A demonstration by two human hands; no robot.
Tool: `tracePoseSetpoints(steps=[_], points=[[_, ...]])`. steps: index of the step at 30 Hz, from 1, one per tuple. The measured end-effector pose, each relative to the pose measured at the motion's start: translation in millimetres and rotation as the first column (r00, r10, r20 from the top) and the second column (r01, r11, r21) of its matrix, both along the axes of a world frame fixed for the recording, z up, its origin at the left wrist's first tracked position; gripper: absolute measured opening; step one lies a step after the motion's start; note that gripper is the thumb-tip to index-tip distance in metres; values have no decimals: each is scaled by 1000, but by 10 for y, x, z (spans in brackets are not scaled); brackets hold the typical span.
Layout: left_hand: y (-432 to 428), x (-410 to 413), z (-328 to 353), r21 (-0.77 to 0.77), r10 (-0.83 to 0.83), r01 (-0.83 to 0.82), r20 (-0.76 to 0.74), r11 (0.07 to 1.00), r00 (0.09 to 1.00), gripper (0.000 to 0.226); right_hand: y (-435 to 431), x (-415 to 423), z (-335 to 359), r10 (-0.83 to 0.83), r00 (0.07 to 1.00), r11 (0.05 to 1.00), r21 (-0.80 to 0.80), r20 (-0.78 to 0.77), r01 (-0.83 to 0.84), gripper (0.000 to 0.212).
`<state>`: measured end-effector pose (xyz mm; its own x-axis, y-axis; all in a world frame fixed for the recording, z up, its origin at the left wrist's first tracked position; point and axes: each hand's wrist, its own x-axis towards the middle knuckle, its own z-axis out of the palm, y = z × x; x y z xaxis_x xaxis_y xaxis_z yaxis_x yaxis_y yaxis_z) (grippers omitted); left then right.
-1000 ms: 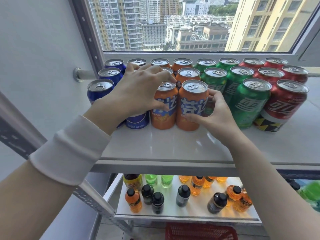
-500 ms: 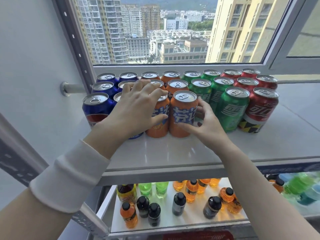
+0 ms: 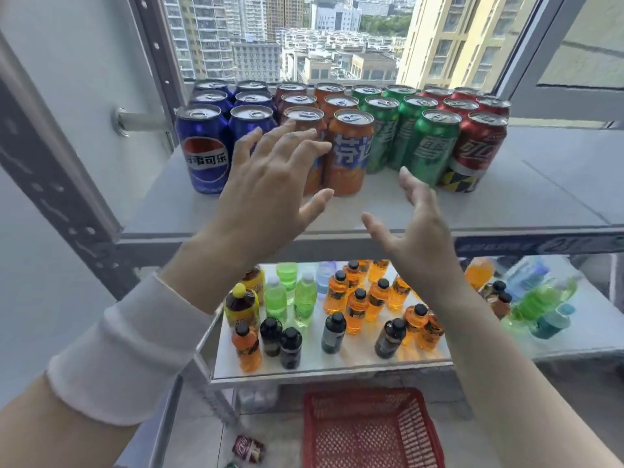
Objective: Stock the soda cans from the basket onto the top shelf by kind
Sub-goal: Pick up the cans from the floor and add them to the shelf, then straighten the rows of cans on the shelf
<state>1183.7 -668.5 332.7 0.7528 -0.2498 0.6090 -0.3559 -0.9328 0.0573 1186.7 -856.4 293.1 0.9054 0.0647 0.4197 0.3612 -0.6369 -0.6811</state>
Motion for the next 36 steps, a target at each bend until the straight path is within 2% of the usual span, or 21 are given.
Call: tracePoseSetpoints(steps=[3,9,18,22,26,32,36], points=[[-23,-359,-141,6,22,-22,-49,1000,999,54,-15,-370,-136,8,1000,999,-34,24,-7,68],[79,-969,-468,49,49,-42,-146,998,988,58,119,-1001,-462,59,996,993,-96,-62,-64,65],[595,-1580,-1052,187,87,-43,-233,981,969,46,723,-1678,-1003,83,995,934,-342,-60,-98,63],[1062,-1875,-1389,223,95,-34,-271,974,958,48,1143,-1959,-1357,91,993,852,-510,-76,-117,63],[1490,-2129,-1841,241,92,-5,-352,970,931,40,1515,-2232,-1814,120,978,730,-653,-172,-204,66],[1684,-2297,-2484,197,86,21,-519,980,850,42,1666,-2466,-2401,110,938,597,-733,-329,-327,65],[1765,-2422,-3142,131,136,-67,-642,989,755,42,1647,-2445,-2946,88,888,595,-691,-451,-410,64]])
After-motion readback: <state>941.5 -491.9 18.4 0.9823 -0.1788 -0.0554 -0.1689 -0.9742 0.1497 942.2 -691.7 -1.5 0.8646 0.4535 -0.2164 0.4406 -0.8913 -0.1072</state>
